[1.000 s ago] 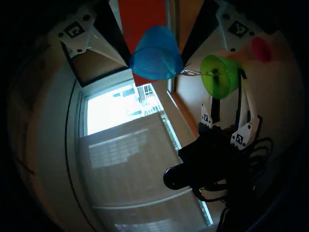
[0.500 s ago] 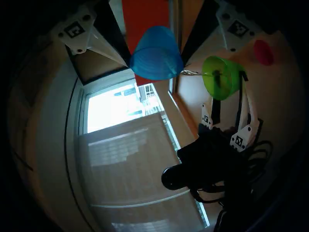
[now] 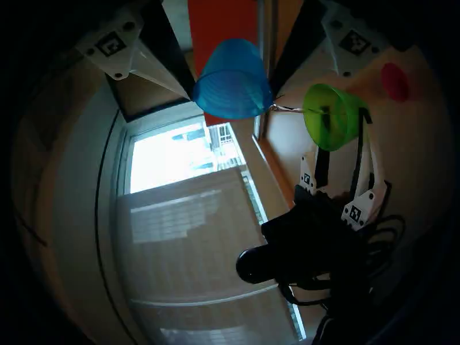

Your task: Pour water

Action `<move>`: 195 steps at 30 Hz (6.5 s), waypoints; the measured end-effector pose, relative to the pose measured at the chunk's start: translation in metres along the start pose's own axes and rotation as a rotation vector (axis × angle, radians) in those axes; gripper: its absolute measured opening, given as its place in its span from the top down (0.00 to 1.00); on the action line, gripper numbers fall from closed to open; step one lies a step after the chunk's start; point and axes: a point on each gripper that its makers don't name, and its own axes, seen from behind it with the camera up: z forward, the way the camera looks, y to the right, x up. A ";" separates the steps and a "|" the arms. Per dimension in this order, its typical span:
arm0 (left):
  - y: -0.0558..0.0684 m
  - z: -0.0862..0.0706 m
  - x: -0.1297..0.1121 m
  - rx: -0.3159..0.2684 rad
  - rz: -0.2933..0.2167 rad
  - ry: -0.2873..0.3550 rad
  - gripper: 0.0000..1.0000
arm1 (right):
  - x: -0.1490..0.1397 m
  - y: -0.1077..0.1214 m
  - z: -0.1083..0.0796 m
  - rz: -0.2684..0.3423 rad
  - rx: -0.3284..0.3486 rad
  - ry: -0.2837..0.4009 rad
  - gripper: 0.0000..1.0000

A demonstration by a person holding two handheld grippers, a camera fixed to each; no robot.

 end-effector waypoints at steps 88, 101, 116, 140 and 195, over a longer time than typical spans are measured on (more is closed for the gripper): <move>0.001 0.000 0.000 0.002 0.013 0.003 0.19 | 0.013 0.021 -0.003 -0.245 -0.036 -0.016 0.07; 0.000 0.000 -0.001 0.005 0.013 0.003 0.19 | 0.018 0.020 -0.004 -0.286 -0.039 -0.013 0.07; 0.000 0.000 0.002 0.004 0.016 0.005 0.19 | 0.022 0.018 -0.005 -0.304 -0.037 -0.009 0.07; -0.001 0.000 0.003 0.009 0.022 0.004 0.19 | 0.014 0.022 -0.006 -0.191 -0.063 0.008 0.07; -0.004 -0.004 0.008 0.023 0.037 -0.006 0.19 | -0.013 0.003 -0.013 0.891 -0.038 0.051 0.07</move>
